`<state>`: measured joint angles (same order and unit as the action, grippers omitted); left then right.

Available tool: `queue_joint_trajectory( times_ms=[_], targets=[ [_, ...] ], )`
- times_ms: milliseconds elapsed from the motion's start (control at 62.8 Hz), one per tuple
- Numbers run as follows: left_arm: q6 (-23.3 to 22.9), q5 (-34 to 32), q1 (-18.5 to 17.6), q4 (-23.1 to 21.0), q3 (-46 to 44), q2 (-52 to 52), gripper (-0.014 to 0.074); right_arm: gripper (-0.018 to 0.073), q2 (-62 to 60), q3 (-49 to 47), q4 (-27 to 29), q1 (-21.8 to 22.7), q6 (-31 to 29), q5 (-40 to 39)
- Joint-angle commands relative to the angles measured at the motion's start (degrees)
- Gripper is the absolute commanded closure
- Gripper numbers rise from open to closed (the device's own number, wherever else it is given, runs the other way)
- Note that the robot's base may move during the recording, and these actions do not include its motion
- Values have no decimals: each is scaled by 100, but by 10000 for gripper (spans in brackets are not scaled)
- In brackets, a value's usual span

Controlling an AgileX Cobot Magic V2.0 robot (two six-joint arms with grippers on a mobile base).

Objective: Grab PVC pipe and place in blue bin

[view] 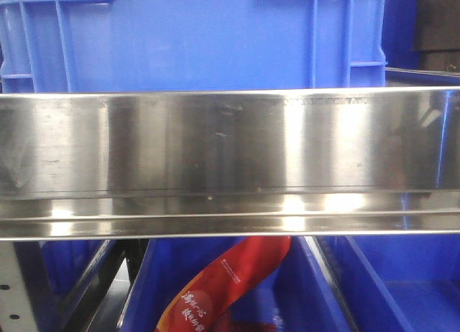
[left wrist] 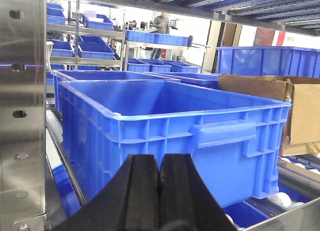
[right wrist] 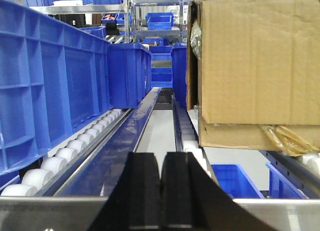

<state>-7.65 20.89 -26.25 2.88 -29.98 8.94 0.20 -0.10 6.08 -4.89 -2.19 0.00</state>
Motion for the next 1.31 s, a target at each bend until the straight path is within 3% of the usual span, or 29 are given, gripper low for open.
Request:
queue_joint_trajectory(
  times_ms=[0, 972, 1179, 1290],
  targets=[
    [-46, -101, -21, 7, -3, -28, 707, 727, -20, 10, 15, 31, -30, -178],
    [-46, -101, -21, 7, -3, -28, 707, 727, -20, 10, 15, 31, -30, -178],
    [-46, -90, -21, 546, 283, -28, 707, 727, -20, 10, 15, 31, -30, -178],
    [-209, -141, -10, 527, 773, -142, 707, 727, -20, 10, 15, 31, -30, -178]
  ],
)
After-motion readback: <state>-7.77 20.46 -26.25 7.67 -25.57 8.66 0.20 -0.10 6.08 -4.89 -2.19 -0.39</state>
